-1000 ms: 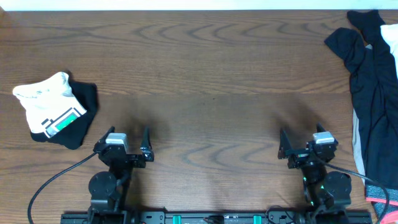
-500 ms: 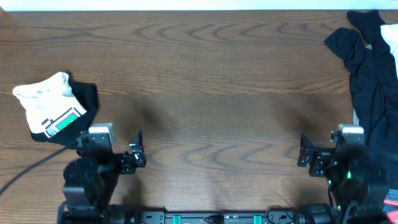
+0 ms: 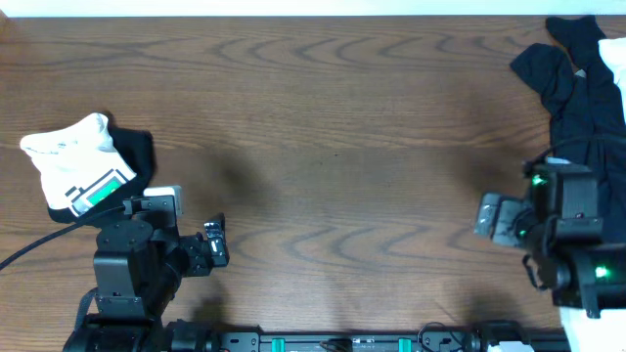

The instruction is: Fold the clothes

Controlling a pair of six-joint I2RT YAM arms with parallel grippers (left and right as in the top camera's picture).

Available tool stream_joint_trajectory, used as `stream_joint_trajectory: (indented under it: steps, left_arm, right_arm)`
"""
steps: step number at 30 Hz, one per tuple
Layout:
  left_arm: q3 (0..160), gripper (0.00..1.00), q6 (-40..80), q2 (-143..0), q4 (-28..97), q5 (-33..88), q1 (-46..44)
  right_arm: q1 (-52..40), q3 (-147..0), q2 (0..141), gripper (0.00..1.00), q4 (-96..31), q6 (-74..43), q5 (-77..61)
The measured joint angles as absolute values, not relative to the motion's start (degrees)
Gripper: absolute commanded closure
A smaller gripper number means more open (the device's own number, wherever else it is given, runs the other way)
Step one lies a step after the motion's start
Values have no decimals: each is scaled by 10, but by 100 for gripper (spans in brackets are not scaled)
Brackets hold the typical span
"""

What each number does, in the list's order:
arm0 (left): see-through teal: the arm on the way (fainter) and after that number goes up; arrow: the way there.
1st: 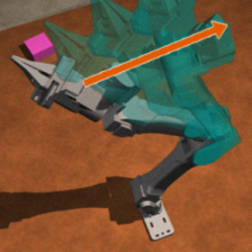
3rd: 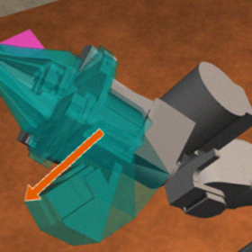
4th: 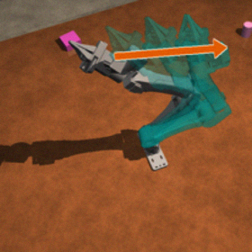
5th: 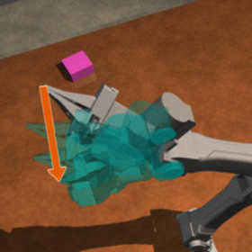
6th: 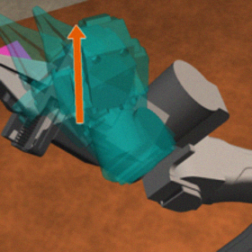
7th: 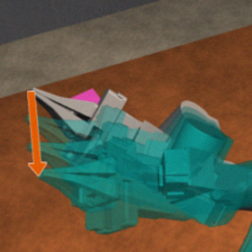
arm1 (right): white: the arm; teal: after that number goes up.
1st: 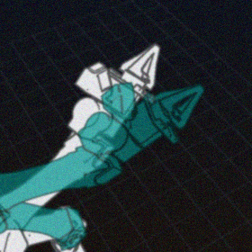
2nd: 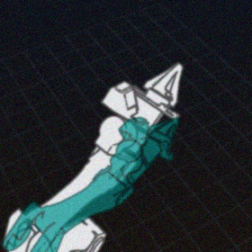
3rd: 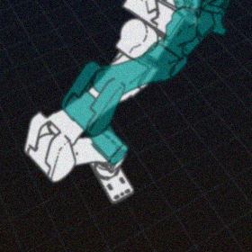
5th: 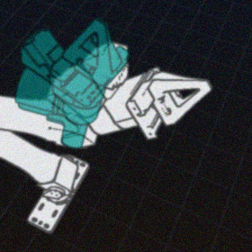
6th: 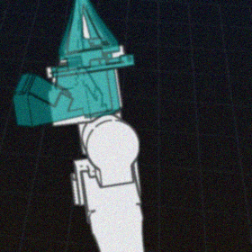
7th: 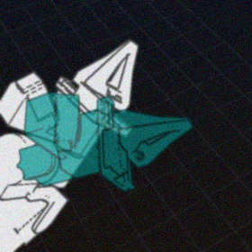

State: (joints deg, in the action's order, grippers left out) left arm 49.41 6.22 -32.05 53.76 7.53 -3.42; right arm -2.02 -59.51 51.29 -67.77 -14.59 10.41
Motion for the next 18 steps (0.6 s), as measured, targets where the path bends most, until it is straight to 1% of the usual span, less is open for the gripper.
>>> stream_joint_trajectory:
  steps: [6, 12, 15, 18]
  left_arm:
    - [494, 2, 62, -321, 537, 75, -34]
    - [494, 2, 62, -321, 537, 75, -34]
    - [494, 2, 62, -321, 537, 75, -34]
    - [494, 2, 62, -321, 537, 75, -34]
  right_arm:
    - [128, -590, 559, 1, -670, -214, 170]
    - [279, -562, 646, 1, -633, -239, 213]
    - [313, -555, 683, 3, -630, -242, 218]
    - [347, -554, 733, 7, -611, -246, 223]
